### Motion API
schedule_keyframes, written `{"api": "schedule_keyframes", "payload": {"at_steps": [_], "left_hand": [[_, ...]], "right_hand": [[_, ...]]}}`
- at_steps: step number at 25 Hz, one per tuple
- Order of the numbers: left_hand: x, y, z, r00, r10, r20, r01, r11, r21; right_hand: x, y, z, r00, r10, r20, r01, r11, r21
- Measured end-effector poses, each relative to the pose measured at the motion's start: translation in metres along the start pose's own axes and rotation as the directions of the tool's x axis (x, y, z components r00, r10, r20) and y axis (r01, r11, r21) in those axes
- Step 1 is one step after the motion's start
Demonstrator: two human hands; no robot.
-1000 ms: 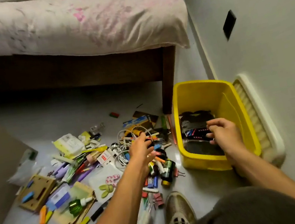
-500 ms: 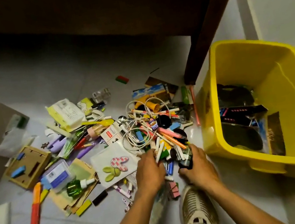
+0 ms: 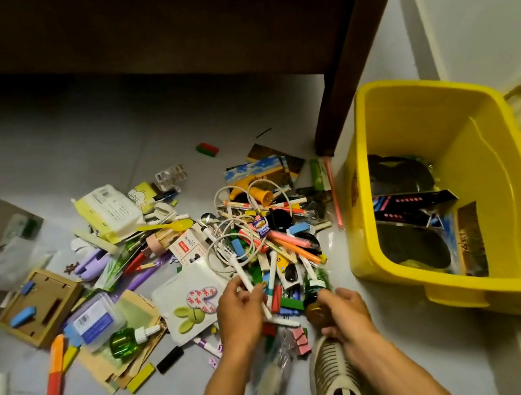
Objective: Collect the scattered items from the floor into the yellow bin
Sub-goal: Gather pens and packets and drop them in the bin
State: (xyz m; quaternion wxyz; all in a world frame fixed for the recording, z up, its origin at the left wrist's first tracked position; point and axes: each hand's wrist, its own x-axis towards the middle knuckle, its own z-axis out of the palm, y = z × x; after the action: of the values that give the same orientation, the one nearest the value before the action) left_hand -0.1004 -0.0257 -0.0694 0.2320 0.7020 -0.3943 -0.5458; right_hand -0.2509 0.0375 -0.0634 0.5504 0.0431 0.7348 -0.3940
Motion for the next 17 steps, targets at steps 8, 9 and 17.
{"api": "schedule_keyframes", "payload": {"at_steps": [8,9,17], "left_hand": [[-0.062,0.056,-0.004,0.998,-0.042,0.052,0.053,0.972,-0.231],[-0.072,0.075,0.005,0.996,0.015,0.093,0.007,0.974,-0.228],[-0.077,0.146,0.021,0.942,0.177,0.284,-0.056,0.92,-0.389]], "right_hand": [[-0.112,-0.051,-0.083,0.764,-0.435,0.476,-0.082,0.666,0.741],[-0.116,-0.052,-0.088,0.779,-0.401,0.482,-0.07,0.709,0.702],[-0.081,-0.005,-0.08,0.936,-0.093,0.339,0.015,0.974,0.225]]}}
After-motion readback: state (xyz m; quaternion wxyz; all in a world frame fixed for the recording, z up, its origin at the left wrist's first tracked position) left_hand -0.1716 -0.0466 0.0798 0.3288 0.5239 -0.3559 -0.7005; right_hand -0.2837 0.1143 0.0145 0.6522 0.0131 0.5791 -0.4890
